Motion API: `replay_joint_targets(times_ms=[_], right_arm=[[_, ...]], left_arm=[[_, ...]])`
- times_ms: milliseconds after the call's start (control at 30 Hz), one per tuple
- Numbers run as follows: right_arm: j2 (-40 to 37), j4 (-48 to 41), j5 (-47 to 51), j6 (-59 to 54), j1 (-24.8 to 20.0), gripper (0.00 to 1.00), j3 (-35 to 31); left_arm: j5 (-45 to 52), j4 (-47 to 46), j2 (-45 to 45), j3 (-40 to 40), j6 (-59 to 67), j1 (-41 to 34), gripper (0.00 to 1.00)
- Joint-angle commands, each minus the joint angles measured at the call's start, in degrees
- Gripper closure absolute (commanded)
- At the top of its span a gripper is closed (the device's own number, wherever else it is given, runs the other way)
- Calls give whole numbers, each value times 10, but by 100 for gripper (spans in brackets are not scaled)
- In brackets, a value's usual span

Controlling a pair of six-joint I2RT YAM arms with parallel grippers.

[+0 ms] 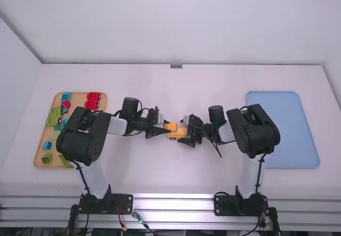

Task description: Assemble lego blocks to make yellow taxi

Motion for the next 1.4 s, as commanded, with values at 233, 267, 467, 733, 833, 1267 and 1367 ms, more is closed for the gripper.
replay_joint_targets(times_ms=[233, 267, 467, 733, 833, 1267, 1367], right_arm=[[11, -29, 9, -34, 0, 13, 3], [11, -29, 10, -35, 0, 15, 3], [11, -40, 9, -65, 0, 28, 1], [11, -42, 9, -69, -1, 45, -1], [11, -42, 9, -71, 1, 48, -1], [11, -60, 9, -75, 0, 47, -1], [11, -60, 6, -75, 0, 47, -1]], left_arm=[[-36, 0, -13, 5, -2, -31, 88], [-34, -2, -13, 5, -2, -30, 88], [-30, -1, -13, 5, -3, -30, 88], [-35, 5, -13, 5, -1, -46, 88], [-52, 5, -13, 5, -1, -54, 90], [-61, 35, 8, 5, -3, -64, 96], [-49, 40, 14, 5, -4, -63, 96]])
